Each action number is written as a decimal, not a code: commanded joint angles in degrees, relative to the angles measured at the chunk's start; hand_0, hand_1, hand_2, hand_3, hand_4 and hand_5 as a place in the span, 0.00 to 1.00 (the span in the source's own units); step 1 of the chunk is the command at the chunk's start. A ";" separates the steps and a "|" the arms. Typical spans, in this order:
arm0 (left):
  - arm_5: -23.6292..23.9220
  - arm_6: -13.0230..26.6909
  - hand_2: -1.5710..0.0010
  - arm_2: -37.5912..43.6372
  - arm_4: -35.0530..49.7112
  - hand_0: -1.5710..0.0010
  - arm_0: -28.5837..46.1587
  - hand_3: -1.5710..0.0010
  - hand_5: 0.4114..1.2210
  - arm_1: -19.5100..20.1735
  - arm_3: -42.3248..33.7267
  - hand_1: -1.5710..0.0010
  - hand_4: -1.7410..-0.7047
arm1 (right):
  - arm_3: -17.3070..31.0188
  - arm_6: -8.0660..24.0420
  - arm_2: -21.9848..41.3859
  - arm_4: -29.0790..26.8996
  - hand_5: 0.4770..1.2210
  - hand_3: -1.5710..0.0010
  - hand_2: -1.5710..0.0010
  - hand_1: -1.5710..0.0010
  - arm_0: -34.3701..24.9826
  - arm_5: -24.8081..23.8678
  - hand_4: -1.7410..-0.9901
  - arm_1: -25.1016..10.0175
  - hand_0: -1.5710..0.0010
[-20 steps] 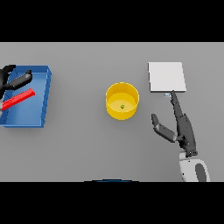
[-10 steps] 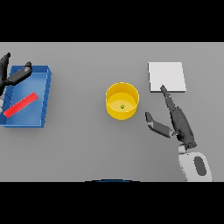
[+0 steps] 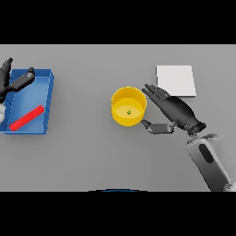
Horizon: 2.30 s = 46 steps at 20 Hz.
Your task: Pick up the red beaker and tilt it to pour out 1 green nut into yellow bowl. Pick up the yellow bowl and place it on the metallic measuring scale.
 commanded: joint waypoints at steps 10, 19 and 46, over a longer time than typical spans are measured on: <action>-0.39 0.17 1.00 -0.52 -0.43 1.00 -0.80 1.00 0.38 -0.20 0.04 1.00 0.91 | 9.88 -5.93 8.35 5.44 0.28 1.00 1.00 1.00 -12.66 8.69 0.63 -1.67 1.00; -1.28 -1.16 1.00 -0.25 -0.37 1.00 -1.63 1.00 0.40 -0.47 1.62 1.00 0.91 | 19.10 -7.80 13.12 7.65 0.27 1.00 1.00 1.00 -18.95 13.01 0.63 1.05 1.00; -0.12 -0.40 1.00 0.27 0.27 1.00 -0.02 1.00 0.39 1.38 -1.57 1.00 0.90 | 22.89 -6.71 18.12 8.19 0.98 0.25 0.07 0.05 -23.49 20.28 0.03 0.51 0.05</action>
